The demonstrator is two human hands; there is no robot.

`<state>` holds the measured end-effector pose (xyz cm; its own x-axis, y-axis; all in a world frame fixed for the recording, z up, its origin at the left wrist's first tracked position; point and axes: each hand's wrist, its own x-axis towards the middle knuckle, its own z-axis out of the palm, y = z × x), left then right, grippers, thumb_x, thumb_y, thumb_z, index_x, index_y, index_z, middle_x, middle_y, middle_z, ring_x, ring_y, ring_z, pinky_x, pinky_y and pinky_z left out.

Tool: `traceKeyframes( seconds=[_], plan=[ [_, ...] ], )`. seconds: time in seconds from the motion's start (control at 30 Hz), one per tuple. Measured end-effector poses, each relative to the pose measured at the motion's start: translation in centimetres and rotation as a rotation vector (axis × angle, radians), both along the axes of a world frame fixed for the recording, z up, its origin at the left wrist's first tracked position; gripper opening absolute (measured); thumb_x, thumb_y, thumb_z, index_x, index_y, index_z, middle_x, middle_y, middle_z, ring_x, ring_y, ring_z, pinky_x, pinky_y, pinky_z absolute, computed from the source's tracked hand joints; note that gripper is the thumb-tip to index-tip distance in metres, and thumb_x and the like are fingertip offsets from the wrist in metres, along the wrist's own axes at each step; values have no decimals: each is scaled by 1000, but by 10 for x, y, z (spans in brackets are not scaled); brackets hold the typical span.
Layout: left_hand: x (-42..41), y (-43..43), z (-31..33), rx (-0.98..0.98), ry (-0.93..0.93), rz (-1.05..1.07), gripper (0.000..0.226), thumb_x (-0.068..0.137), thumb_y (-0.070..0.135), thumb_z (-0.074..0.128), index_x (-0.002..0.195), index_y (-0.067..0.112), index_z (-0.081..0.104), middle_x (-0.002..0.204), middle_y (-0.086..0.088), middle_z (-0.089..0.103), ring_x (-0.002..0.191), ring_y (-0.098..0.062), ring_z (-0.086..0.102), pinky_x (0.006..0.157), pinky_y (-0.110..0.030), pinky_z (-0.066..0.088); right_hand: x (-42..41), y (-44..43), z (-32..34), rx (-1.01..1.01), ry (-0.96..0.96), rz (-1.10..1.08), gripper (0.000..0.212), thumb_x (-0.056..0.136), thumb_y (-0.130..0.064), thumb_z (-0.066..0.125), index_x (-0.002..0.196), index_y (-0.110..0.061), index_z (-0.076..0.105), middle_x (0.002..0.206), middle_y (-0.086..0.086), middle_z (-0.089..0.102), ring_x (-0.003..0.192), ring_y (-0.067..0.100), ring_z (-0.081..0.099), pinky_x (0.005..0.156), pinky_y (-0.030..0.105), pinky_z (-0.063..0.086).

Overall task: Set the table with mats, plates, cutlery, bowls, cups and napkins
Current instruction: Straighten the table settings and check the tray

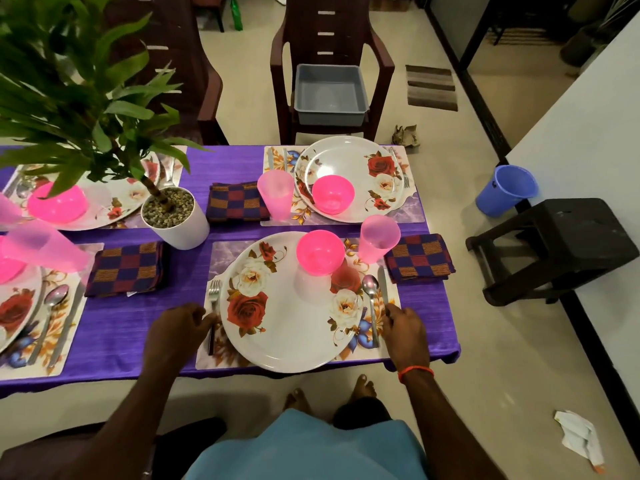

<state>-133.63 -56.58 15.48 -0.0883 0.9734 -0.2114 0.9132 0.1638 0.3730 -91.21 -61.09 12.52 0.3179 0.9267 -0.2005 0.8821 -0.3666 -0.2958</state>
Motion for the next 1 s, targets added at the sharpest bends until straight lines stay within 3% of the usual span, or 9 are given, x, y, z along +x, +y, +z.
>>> traceKeyframes(
  seconds=[0.27,0.47,0.67,0.77,0.87,1.0],
  plan=[
    [-4,-5,-9,-22,-12,39,19,90,35,78,85,19,68,65,6,63,58,-8,60,55,-26,45,-2,0,1,-73,-136,69,41,99,-19,64,138,-11,54,121,13,64,112,26,61,93,36,56],
    [-1,-6,-6,-43,-28,40,21,92,37,75,80,21,67,63,4,63,57,-11,61,54,-27,46,-6,2,5,-22,-22,-60,31,104,-28,53,130,-13,61,113,11,66,105,23,61,87,32,53],
    [2,-9,2,4,31,26,20,91,37,75,87,18,69,67,4,63,58,-11,59,54,-26,44,-7,3,7,-42,-53,-46,27,102,-27,57,125,-13,62,110,11,66,101,23,63,87,34,56],
    [4,-7,9,112,108,-12,27,87,36,79,102,14,73,86,-7,71,73,-23,65,59,-34,52,-7,4,10,-70,-61,-10,26,101,-24,59,123,-11,62,111,10,66,101,23,63,87,33,57],
    [9,2,14,154,140,-63,42,89,40,76,121,15,68,114,-15,71,105,-34,65,72,-47,58,-6,7,20,-65,-73,32,28,98,-22,62,125,-13,60,111,8,64,102,21,62,86,32,57],
    [35,13,24,175,127,-70,55,87,47,76,131,19,60,130,-11,65,126,-35,53,88,-59,51,-8,15,40,29,3,156,35,102,-29,55,135,-19,55,116,7,62,107,20,57,83,30,53]
  ],
)
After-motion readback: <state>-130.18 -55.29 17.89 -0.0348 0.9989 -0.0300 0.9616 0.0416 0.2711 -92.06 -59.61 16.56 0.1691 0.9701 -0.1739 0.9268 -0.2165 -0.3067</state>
